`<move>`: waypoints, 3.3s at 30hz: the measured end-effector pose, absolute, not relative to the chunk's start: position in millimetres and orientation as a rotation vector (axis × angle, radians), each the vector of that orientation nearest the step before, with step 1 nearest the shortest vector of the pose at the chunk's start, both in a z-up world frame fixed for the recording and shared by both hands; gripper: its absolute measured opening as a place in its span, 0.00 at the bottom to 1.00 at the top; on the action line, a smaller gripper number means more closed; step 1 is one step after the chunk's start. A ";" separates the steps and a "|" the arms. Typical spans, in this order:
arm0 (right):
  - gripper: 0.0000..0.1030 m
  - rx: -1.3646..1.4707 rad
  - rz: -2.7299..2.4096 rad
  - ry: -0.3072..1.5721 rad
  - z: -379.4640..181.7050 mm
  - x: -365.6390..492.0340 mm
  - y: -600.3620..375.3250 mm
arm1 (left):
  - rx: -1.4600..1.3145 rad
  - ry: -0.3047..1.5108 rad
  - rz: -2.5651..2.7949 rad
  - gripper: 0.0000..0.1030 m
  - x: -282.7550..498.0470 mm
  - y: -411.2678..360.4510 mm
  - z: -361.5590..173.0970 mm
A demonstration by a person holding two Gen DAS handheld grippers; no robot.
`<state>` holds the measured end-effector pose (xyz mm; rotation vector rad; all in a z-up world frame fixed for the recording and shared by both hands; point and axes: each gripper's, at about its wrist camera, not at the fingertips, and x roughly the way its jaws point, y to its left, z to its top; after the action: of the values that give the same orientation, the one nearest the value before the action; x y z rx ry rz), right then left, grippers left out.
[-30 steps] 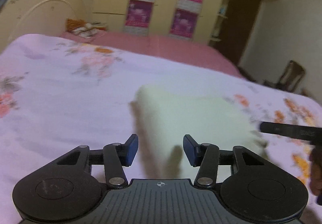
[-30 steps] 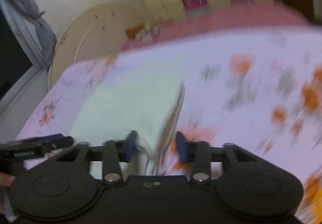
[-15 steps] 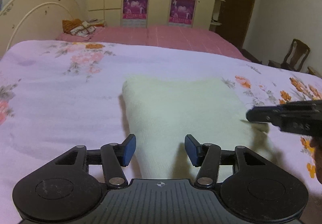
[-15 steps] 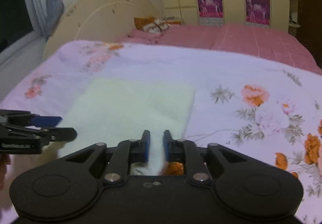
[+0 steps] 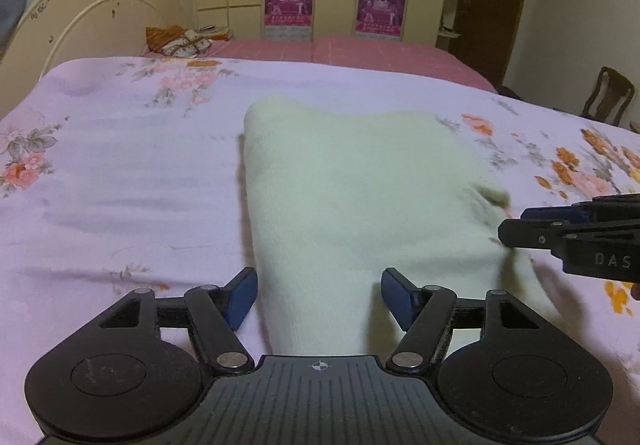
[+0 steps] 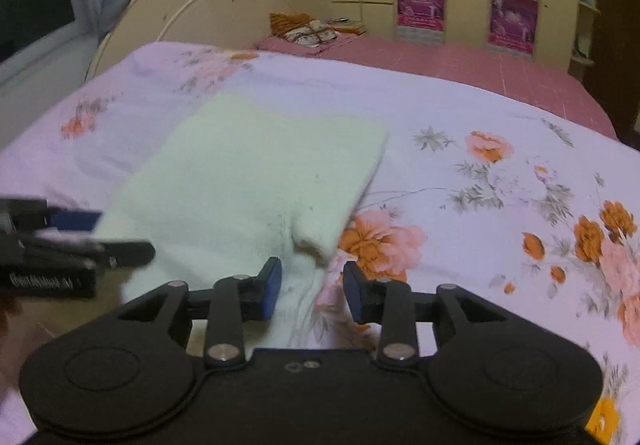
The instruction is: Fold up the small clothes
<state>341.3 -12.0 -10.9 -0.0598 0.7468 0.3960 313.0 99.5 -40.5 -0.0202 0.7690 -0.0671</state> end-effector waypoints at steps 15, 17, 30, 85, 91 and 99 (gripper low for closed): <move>0.73 0.046 0.323 0.731 24.9 221.1 -45.0 | -0.053 0.670 -0.083 0.97 181.6 89.9 10.0; 0.84 0.056 0.316 0.726 33.2 202.6 -49.0 | -0.072 0.661 -0.092 0.98 160.7 91.1 17.3; 0.99 0.149 0.254 0.647 71.1 83.6 -59.7 | -0.097 0.635 -0.141 1.00 46.1 84.6 53.2; 0.99 0.119 0.229 0.602 77.8 41.0 -39.7 | -0.097 0.640 -0.150 1.00 15.2 83.3 62.4; 0.99 0.121 0.229 0.604 75.7 41.9 -40.5 | -0.100 0.639 -0.149 1.00 16.3 83.4 61.8; 0.99 0.120 0.229 0.603 75.3 41.4 -40.2 | -0.099 0.638 -0.149 1.00 15.9 83.3 60.6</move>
<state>41.4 -40.2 75.3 0.1203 0.6034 0.2294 15.9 83.3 60.6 -0.0987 0.6376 -0.1490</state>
